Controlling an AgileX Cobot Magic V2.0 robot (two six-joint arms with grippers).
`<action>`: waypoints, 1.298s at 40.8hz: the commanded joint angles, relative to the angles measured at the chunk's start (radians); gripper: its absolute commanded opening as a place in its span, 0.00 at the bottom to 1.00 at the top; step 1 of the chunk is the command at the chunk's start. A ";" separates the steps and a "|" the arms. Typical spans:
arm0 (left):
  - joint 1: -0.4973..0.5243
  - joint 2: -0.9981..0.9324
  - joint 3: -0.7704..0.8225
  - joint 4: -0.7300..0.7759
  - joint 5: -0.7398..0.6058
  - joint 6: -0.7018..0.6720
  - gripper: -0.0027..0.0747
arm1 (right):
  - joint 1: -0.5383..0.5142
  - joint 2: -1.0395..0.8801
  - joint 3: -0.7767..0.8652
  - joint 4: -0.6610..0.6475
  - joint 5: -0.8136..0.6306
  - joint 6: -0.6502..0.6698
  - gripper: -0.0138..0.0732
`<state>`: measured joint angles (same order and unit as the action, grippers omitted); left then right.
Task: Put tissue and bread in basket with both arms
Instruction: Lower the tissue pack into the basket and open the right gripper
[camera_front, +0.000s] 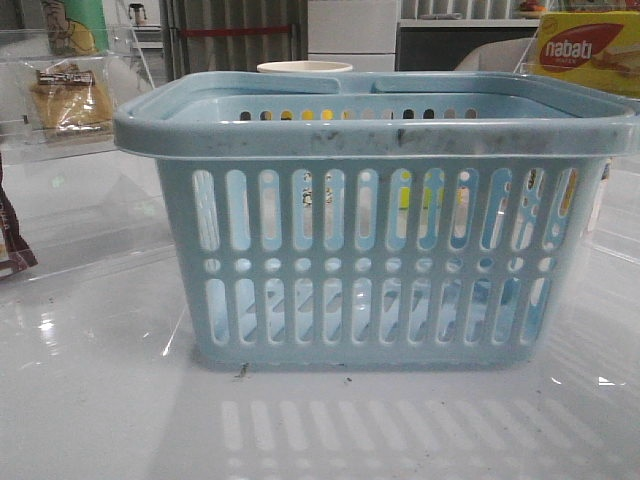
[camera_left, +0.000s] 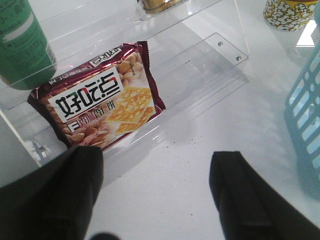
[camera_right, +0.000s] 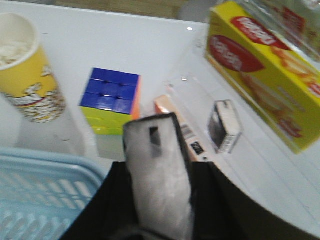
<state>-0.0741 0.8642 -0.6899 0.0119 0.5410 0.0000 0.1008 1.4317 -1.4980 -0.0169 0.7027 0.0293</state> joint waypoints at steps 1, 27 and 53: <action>-0.002 -0.004 -0.034 0.001 -0.079 0.000 0.70 | 0.093 -0.047 -0.036 0.010 -0.041 0.001 0.43; -0.002 -0.004 -0.034 0.001 -0.079 0.000 0.70 | 0.318 0.185 -0.018 0.154 0.024 0.001 0.53; -0.002 -0.004 -0.034 0.001 -0.079 0.000 0.70 | 0.318 -0.099 0.171 0.152 0.046 -0.079 0.84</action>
<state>-0.0741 0.8642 -0.6899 0.0119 0.5406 0.0000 0.4195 1.4570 -1.3661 0.1303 0.8080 -0.0177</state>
